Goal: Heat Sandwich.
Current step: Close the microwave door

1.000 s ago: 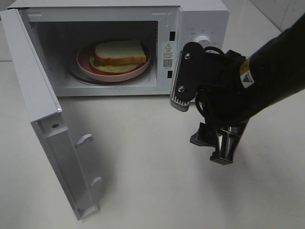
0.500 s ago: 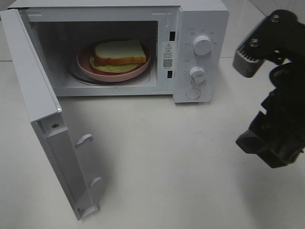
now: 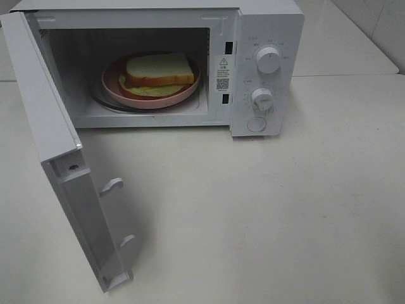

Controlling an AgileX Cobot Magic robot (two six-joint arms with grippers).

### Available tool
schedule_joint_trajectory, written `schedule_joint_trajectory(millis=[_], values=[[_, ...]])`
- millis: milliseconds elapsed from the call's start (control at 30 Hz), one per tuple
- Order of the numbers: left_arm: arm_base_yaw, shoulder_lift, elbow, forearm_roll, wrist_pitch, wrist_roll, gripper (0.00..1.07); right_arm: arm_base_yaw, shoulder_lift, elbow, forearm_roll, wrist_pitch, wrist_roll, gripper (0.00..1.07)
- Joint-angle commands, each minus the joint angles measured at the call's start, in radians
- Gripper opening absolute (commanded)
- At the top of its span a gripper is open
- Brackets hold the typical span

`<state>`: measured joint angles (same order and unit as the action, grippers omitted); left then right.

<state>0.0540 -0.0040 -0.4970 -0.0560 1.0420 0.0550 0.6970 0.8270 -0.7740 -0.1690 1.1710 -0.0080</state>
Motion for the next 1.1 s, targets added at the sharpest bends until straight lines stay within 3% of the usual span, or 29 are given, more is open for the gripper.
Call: schedule_joint_trajectory(millis=[33, 400, 600, 733, 767, 900, 1100], values=[[0.001, -0.026, 0.003, 0.0, -0.006, 0.004, 0.99, 0.002, -0.057, 0.006, 0.025, 0.063, 0.008, 0.74], [0.001, -0.026, 0.003, 0.0, -0.006, 0.004, 0.99, 0.0, -0.256, 0.008, 0.072, 0.1, 0.018, 0.74], [0.001, -0.026, 0.003, 0.0, -0.006, 0.004, 0.99, -0.001, -0.371, 0.112, 0.062, 0.1, 0.07, 0.74], [0.001, -0.026, 0.003, 0.0, -0.006, 0.004, 0.99, -0.076, -0.425, 0.216, 0.062, 0.09, 0.112, 0.74], [0.001, -0.026, 0.003, 0.0, -0.006, 0.004, 0.99, -0.076, -0.425, 0.216, 0.062, 0.09, 0.112, 0.74], [0.001, -0.026, 0.003, 0.0, -0.006, 0.004, 0.99, -0.226, -0.502, 0.219, 0.047, 0.017, 0.111, 0.74], [0.001, -0.026, 0.003, 0.0, -0.006, 0.004, 0.99, -0.335, -0.569, 0.227, 0.047, -0.038, 0.107, 0.74]])
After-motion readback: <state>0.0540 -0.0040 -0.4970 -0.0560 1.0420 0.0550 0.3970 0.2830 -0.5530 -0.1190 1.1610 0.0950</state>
